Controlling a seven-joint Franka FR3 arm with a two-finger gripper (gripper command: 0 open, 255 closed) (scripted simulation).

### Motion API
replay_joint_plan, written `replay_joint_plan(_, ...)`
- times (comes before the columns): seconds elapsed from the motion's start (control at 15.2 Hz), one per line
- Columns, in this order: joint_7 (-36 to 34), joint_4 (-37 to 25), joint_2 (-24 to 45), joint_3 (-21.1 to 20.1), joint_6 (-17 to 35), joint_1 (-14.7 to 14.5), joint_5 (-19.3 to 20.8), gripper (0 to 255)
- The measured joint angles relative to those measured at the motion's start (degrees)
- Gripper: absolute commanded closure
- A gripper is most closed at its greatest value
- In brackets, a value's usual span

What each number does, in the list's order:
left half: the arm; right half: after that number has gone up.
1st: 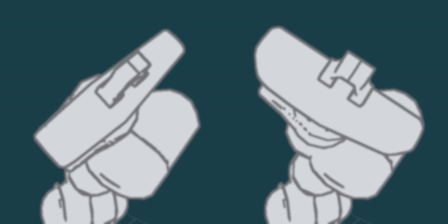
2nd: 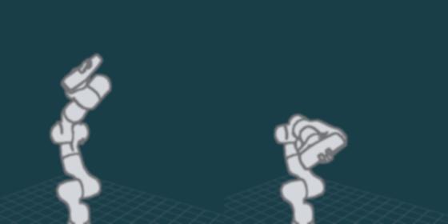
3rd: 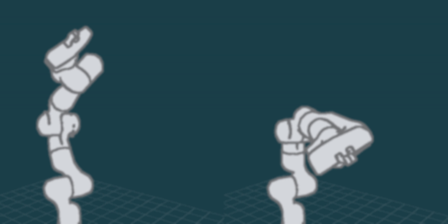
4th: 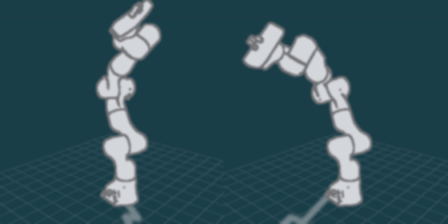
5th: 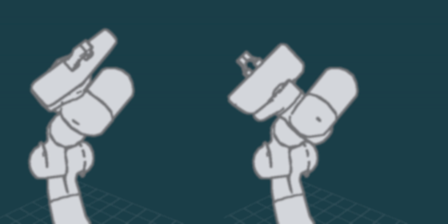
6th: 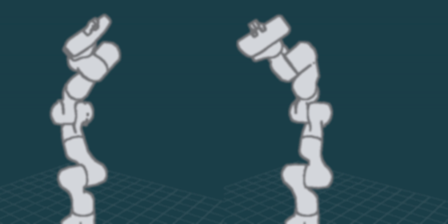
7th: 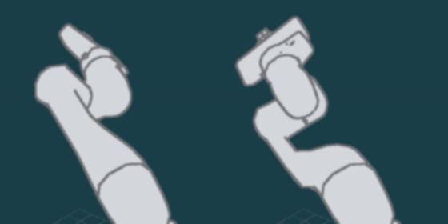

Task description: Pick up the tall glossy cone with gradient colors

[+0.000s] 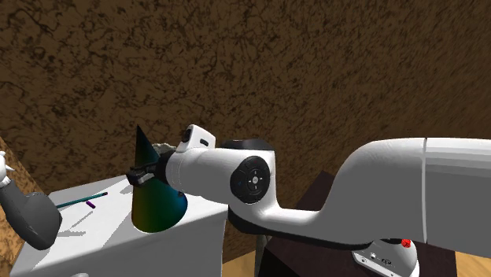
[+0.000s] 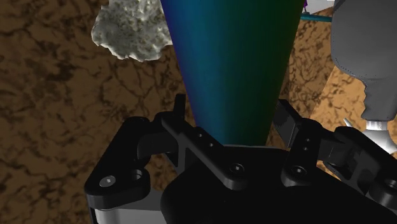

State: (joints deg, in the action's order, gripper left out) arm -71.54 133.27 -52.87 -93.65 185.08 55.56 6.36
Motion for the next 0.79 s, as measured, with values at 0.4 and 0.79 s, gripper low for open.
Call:
replay_joint_plan(0.4,0.0,0.1,-0.1,0.1,0.1,-0.2,0.0,255)
replay_joint_plan(0.79,1.4,-0.7,1.9,2.0,-2.2,-1.5,0.8,255)
